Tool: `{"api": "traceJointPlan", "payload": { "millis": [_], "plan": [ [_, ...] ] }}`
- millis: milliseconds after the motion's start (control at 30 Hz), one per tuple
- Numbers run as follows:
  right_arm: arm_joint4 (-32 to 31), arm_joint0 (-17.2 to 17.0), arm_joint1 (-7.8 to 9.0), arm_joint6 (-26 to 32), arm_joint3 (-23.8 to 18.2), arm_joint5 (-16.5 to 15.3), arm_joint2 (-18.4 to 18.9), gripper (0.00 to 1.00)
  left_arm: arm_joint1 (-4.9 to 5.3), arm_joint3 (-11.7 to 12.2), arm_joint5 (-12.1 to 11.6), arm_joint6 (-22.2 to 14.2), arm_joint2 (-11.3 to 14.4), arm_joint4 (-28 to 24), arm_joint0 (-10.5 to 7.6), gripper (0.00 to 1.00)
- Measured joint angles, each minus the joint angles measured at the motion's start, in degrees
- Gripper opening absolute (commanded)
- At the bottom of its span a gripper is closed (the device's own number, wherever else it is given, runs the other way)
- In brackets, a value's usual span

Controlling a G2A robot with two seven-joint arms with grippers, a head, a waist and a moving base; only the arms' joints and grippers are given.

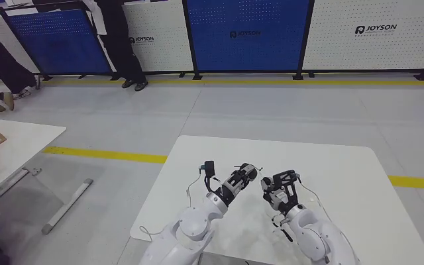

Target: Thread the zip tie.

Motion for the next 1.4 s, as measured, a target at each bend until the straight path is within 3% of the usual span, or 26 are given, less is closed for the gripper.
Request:
{"api": "traceJointPlan", "payload": {
  "millis": [400,433,467,500,767,1000,1133,1400],
  "plan": [
    [0.1,0.5,0.04,-0.4,0.8,-0.1,-0.5,0.00,0.01,-0.3,-0.5,0.2,-0.2,0.1,0.33,0.00],
    [0.2,0.5,0.05,-0.3,0.8,-0.1,-0.5,0.21,0.00,-0.2,-0.4,0.2,-0.2,0.2,0.30,0.00],
    [0.4,0.6,0.05,-0.3,0.8,-0.1,-0.5,0.93,-0.01,-0.1,-0.3,0.3,-0.1,0.3,0.23,0.00],
    [0.8,0.6,0.04,-0.3,0.8,-0.1,-0.5,1.00,-0.03,0.1,0.0,0.4,0.0,0.4,0.09,0.00],
    [5.8,-2.4,0.59,-4.1,-2.8,-2.1,3.0,1.00,-0.22,1.6,1.0,2.5,-0.3,0.3,-0.70,0.00],
    [16.2,-10.4,2.05,-11.9,-8.1,-7.3,13.3,1.00,-0.21,3.1,1.8,3.3,-1.0,-0.2,-0.11,0.00],
    [22.7,-13.2,2.63,-13.4,-8.6,-7.3,17.7,1.00,-0.21,4.8,2.9,4.7,-0.7,1.5,0.14,0.00],
    [23.0,-13.2,2.64,-13.4,-8.5,-7.3,17.9,1.00,-0.24,5.1,3.1,4.9,-0.5,1.9,0.19,0.00]
  ]
}}
